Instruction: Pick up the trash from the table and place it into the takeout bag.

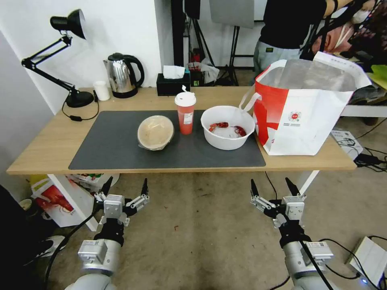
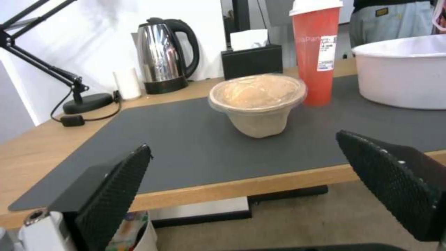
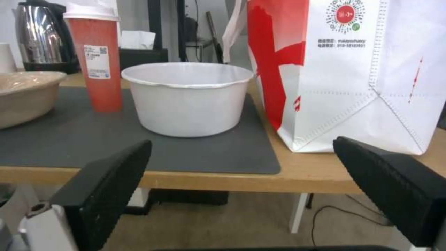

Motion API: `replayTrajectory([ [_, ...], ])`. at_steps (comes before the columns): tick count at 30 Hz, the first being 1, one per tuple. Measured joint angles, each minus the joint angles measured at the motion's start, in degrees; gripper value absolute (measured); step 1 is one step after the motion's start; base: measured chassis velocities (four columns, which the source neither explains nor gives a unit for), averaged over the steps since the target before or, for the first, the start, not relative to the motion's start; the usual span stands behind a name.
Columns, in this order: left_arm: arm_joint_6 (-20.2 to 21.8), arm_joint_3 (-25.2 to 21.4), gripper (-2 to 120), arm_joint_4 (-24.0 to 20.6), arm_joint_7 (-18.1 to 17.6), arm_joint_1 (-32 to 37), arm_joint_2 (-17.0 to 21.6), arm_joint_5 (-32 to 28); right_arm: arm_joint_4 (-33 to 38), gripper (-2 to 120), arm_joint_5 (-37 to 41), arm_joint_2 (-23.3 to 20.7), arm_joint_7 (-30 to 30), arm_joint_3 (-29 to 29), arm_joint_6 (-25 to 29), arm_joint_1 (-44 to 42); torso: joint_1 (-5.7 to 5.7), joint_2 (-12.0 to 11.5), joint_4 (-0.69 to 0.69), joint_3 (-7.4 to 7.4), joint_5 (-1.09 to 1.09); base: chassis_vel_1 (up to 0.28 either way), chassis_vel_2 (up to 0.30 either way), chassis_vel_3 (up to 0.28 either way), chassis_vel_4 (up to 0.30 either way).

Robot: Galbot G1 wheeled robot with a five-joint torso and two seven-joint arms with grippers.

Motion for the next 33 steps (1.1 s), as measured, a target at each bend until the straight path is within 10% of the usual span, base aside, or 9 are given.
replayTrajectory([
  [13,0.00,0.00,100,0.00,0.00,0.00,0.00,0.00,0.00,100,0.00,0.01,0.00,-0.06,0.20,0.09,0.00,0.00,0.00,0.00,0.00,0.000,0.000,0.000,0.000],
  [33,0.00,0.00,100,0.00,0.00,0.00,0.00,0.00,-6.90,100,-3.61,1.56,-2.87,-9.21,30.19,11.81,0.00,0.00,0.00,0.00,0.00,0.000,0.000,0.000,0.000],
])
